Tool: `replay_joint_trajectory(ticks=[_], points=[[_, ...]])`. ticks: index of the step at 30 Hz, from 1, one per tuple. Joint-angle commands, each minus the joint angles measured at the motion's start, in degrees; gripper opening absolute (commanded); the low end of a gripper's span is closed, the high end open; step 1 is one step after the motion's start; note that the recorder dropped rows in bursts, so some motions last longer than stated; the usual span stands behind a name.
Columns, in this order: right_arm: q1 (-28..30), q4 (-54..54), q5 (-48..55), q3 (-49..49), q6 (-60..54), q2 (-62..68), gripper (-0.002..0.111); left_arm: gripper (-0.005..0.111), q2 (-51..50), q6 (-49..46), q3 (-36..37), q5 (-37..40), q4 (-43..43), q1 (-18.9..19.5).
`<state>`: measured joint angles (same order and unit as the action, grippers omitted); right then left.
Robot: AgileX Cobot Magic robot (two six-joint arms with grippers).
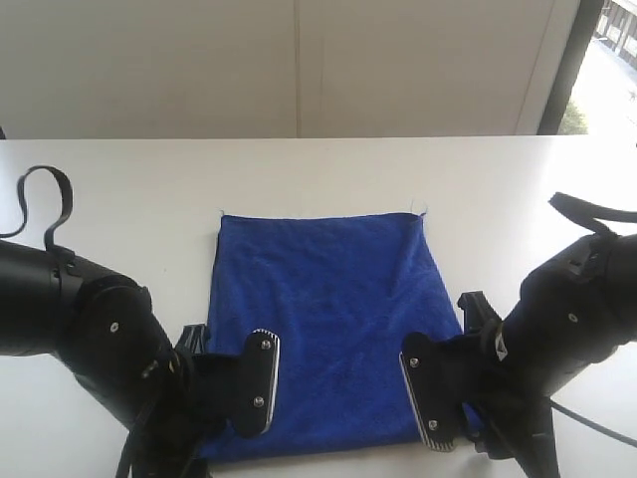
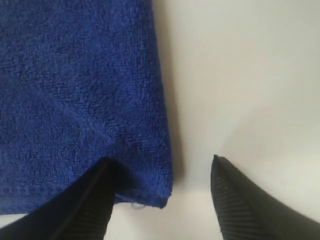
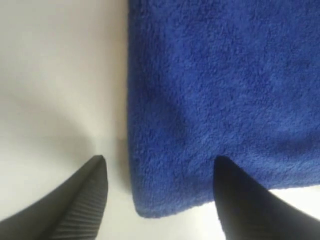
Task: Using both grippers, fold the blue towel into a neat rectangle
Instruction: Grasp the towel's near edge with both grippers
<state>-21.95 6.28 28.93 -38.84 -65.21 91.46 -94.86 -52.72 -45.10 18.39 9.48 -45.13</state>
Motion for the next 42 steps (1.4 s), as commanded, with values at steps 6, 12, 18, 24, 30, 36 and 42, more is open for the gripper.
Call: replay_joint_trajectory(ticks=[6,12,18,24,30,36,42], points=[[0.29,-0.07,-1.00,0.24,-0.58,0.07,0.052,0.055,-0.54,0.17,0.44,-0.73,0.10,-0.16],[0.29,-0.19,-0.89,0.24,-0.44,0.07,0.051,0.051,-0.54,0.17,0.44,-0.62,0.10,-0.16],[0.29,-0.19,-0.80,0.24,0.77,0.07,0.043,0.036,-0.54,0.17,0.44,-0.33,0.10,-0.16],[0.29,-0.44,-0.15,0.24,1.43,0.07,0.037,0.033,-0.54,0.46,0.44,-0.05,0.25,-0.16],[0.29,-0.44,1.46,0.24,2.60,0.07,0.036,0.033,-0.54,0.46,0.44,1.19,0.47,-0.16],[0.29,-0.44,1.80,0.24,2.60,0.07,0.036,0.033,-0.54,0.46,0.44,1.58,0.47,-0.16],[0.29,-0.44,-0.61,1.35,2.60,0.07,0.036,0.033,-0.54,0.46,0.44,1.58,0.47,-0.16]])
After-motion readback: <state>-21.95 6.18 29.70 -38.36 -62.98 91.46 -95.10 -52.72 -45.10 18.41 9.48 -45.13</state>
